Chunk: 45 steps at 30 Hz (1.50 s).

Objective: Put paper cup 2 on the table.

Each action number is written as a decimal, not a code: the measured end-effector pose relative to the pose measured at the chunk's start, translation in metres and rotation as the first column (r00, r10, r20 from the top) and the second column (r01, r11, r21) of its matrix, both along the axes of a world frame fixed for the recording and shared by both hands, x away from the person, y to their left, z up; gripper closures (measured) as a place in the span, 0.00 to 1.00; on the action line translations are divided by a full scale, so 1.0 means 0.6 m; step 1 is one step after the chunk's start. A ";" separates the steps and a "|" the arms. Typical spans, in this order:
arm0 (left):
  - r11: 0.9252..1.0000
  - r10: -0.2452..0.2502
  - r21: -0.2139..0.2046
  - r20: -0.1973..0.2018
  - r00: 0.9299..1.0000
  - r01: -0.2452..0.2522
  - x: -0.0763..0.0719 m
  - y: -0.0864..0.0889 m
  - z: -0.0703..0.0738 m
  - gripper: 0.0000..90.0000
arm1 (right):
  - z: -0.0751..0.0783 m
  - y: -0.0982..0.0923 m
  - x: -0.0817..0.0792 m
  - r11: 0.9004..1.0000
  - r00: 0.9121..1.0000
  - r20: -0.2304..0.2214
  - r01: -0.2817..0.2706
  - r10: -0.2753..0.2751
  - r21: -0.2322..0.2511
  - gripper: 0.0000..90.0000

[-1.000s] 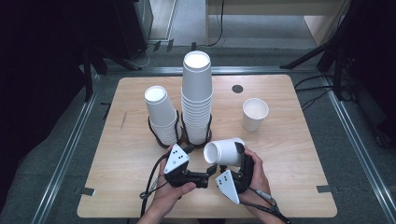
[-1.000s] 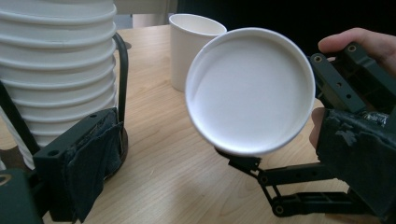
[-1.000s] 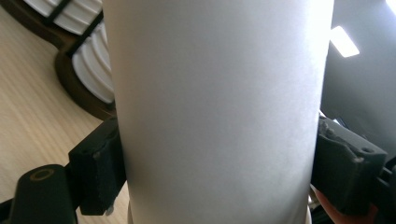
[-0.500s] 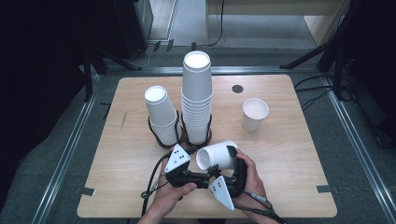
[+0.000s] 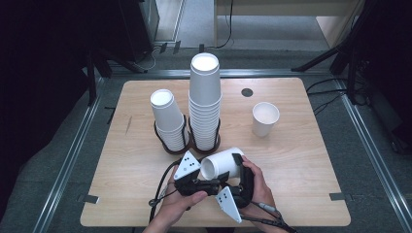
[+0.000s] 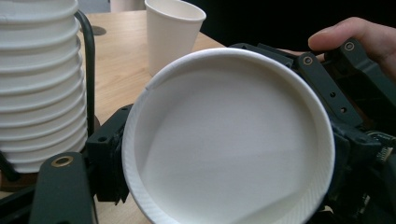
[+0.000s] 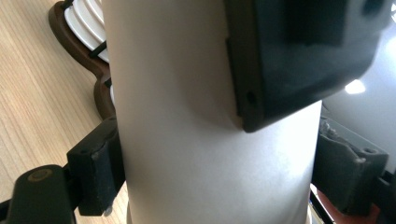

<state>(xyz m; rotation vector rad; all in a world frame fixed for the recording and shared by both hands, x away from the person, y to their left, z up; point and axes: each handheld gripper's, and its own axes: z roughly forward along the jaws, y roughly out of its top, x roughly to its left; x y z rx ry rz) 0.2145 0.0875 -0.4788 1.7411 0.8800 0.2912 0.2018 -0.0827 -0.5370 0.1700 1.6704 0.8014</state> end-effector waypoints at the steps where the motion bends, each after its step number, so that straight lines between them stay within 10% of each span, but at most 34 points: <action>1: 1.000 -0.001 0.003 0.005 1.000 0.001 -0.001 0.000 0.000 0.22 | -0.001 0.000 0.000 1.000 1.000 0.000 -0.001 0.001 -0.002 0.15; 16: 0.994 0.083 -0.067 0.019 0.996 -0.081 0.008 0.030 0.005 0.25 | 0.014 -0.001 -0.004 0.995 0.999 -0.035 -0.036 0.040 0.098 0.03; 22: 0.988 0.134 -0.092 0.066 0.989 -0.128 0.007 0.046 0.008 0.25 | 0.033 -0.010 -0.003 0.963 0.993 -0.106 -0.014 0.044 0.268 0.00; 28: 0.977 0.185 -0.138 0.157 0.970 -0.164 0.007 0.049 0.008 0.25 | 0.050 -0.026 -0.001 0.891 0.977 -0.196 0.013 0.086 0.455 0.00; 33: 0.969 0.213 -0.161 0.163 0.963 -0.187 0.006 0.052 0.010 0.25 | 0.072 -0.035 -0.002 0.780 0.938 -0.310 0.073 0.158 0.621 0.00; 45: 0.970 0.195 -0.186 0.193 0.962 -0.159 0.004 0.047 0.004 0.25 | 0.102 -0.048 -0.005 0.592 0.881 -0.405 0.194 0.246 0.782 0.00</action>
